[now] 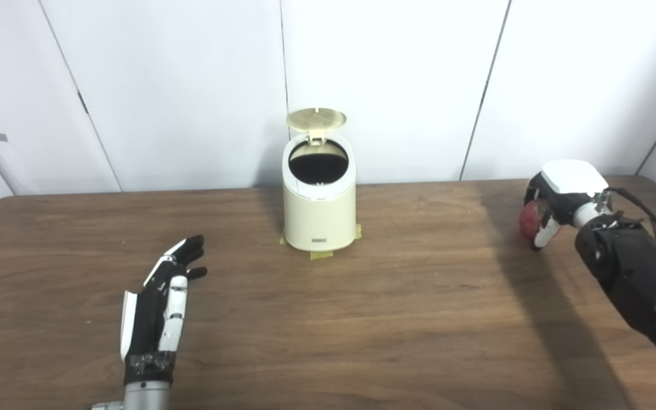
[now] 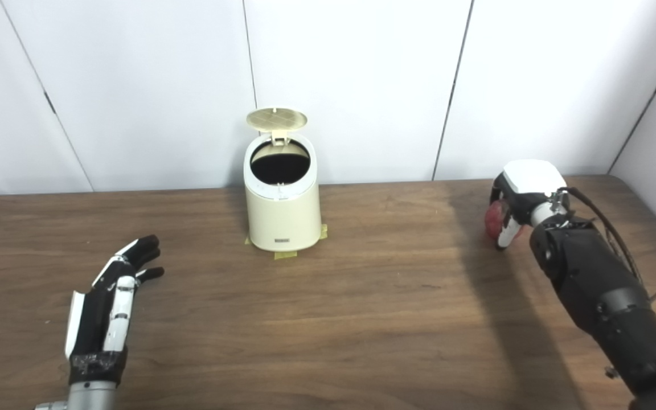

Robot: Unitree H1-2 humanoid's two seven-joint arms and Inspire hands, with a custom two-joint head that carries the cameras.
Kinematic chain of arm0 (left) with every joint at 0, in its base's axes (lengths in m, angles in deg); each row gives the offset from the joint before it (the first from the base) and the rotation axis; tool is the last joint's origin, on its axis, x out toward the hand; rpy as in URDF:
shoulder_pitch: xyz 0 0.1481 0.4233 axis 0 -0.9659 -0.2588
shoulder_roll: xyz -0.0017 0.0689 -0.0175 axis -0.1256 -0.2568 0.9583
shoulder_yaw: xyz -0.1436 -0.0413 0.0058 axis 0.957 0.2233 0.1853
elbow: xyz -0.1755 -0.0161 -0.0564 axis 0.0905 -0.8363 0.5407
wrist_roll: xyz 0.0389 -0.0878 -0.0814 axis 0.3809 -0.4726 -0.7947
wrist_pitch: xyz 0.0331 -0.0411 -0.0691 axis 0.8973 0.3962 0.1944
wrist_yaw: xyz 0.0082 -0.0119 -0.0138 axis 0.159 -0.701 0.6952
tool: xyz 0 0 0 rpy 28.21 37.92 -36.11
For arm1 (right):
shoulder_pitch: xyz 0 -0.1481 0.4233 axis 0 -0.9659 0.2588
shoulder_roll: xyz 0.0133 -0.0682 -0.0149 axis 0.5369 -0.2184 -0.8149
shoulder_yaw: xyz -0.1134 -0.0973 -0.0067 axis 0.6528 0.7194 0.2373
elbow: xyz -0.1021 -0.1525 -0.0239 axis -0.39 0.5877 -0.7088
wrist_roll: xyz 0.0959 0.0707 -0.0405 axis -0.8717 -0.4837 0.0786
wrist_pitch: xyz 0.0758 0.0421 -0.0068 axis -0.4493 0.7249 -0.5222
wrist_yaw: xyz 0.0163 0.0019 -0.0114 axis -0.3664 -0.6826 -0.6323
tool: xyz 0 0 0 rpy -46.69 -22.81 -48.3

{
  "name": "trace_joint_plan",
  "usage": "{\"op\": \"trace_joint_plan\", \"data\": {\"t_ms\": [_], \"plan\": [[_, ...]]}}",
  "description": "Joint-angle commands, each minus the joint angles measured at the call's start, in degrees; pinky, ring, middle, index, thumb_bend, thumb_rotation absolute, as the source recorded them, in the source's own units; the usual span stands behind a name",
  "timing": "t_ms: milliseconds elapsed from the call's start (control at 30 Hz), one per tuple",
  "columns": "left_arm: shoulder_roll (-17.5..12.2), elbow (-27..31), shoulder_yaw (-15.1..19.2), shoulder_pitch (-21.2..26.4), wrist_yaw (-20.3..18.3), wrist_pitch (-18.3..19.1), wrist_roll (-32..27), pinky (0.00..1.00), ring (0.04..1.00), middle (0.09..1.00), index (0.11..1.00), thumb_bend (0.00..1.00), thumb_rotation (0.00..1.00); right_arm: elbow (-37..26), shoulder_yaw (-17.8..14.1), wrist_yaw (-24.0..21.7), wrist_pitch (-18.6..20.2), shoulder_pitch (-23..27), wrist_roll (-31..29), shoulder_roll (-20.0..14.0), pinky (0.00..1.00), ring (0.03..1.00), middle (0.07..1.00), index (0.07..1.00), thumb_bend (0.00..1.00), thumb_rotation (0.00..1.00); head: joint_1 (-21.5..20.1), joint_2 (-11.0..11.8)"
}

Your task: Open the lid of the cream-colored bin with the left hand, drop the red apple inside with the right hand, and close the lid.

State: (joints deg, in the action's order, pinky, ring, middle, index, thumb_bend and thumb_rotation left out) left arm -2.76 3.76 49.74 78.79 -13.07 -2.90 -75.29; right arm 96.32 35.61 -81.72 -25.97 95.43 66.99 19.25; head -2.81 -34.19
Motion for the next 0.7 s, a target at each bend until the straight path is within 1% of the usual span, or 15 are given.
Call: {"op": "trace_joint_plan", "data": {"t_ms": [0,67,100,133,167,300,333,367,400,500,533,567,600,667], "plan": [[0.0,0.8,-0.3,-0.6,0.3,-2.0,0.1,0.74,0.839,0.843,0.803,0.16,0.83,-3.1,0.3,0.1,-0.5,3.0,1.3,-2.4,0.34,0.438,0.485,0.482,0.53,0.0,-0.1,0.0],[0.0,0.8,-0.3,-0.6,0.3,-2.0,0.4,0.74,0.836,0.842,0.803,0.17,0.85,-5.3,0.5,-0.9,0.2,2.8,1.8,-2.5,0.37,0.475,0.522,0.469,0.53,0.0,-0.2,0.0],[0.1,0.8,-0.3,-0.6,0.4,-1.9,0.4,0.74,0.836,0.842,0.804,0.17,0.85,-7.4,0.5,-2.2,0.9,2.7,2.1,-2.5,0.38,0.482,0.529,0.466,0.53,0.0,-0.2,0.0],[0.2,0.8,-0.3,-0.6,0.5,-1.8,0.4,0.74,0.834,0.839,0.802,0.16,0.85,-9.4,0.3,-2.9,0.9,2.6,2.1,-2.5,0.38,0.477,0.526,0.469,0.53,0.0,-0.3,0.1],[0.3,0.8,-0.2,-0.5,0.6,-1.8,0.3,0.73,0.833,0.838,0.801,0.15,0.85,-10.7,0.2,-3.4,0.9,2.5,2.2,-2.5,0.38,0.456,0.502,0.476,0.53,0.0,-0.3,0.1],[0.2,0.2,-0.3,-0.2,0.5,-2.1,0.3,0.74,0.836,0.84,0.802,0.14,0.83,-18.9,0.0,-2.9,-3.1,1.5,2.0,-3.2,0.36,0.446,0.458,0.484,0.53,0.0,-0.2,0.3],[0.3,0.0,-0.4,-0.2,0.6,-2.1,0.3,0.74,0.836,0.84,0.802,0.14,0.83,-20.9,-0.5,-2.8,-4.1,1.1,1.4,-3.1,0.31,0.4,0.434,0.485,0.53,0.0,-0.2,0.4],[0.3,-0.1,-0.4,-0.1,0.6,-2.1,0.4,0.74,0.836,0.839,0.802,0.14,0.83,-24.1,-1.4,-3.0,-4.9,0.4,0.3,-3.0,0.28,0.376,0.422,0.485,0.53,0.0,-0.2,0.4],[0.3,-0.1,-0.4,0.0,0.6,-2.1,0.3,0.73,0.836,0.839,0.801,0.14,0.83,-27.4,-2.3,-3.3,-5.5,-0.2,-0.8,-2.7,0.28,0.374,0.423,0.484,0.53,0.0,-0.3,0.5],[0.6,-0.4,-0.4,0.1,0.8,-1.9,0.5,0.73,0.834,0.835,0.795,0.14,0.81,-35.1,-4.3,-5.2,-7.4,-1.7,-3.3,-2.1,0.34,0.425,0.483,0.478,0.53,0.0,-0.3,0.8],[0.6,-0.5,-0.4,0.2,0.8,-1.9,0.5,0.73,0.834,0.835,0.795,0.14,0.8,-37.4,-4.7,-5.6,-7.8,-1.9,-3.6,-1.6,0.38,0.445,0.509,0.467,0.53,0.0,-0.2,0.9],[0.7,-0.6,-0.5,0.2,0.8,-1.9,0.4,0.73,0.837,0.837,0.795,0.14,0.79,-39.5,-4.9,-6.2,-7.7,-1.9,-3.2,-1.1,0.41,0.457,0.524,0.457,0.52,0.0,-0.1,1.0],[0.7,-0.6,-0.5,0.2,0.8,-1.6,0.5,0.74,0.84,0.839,0.797,0.14,0.79,-41.7,-5.0,-7.1,-7.4,-1.9,-2.5,-0.4,0.42,0.459,0.528,0.457,0.52,0.0,-0.1,1.2],[0.8,-0.9,-0.5,0.3,0.8,-1.8,0.4,0.74,0.84,0.841,0.8,0.14,0.79,-45.2,-5.3,-9.1,-6.3,-1.6,-1.4,1.3,0.46,0.488,0.522,0.465,0.52,0.0,0.0,1.7]]}}
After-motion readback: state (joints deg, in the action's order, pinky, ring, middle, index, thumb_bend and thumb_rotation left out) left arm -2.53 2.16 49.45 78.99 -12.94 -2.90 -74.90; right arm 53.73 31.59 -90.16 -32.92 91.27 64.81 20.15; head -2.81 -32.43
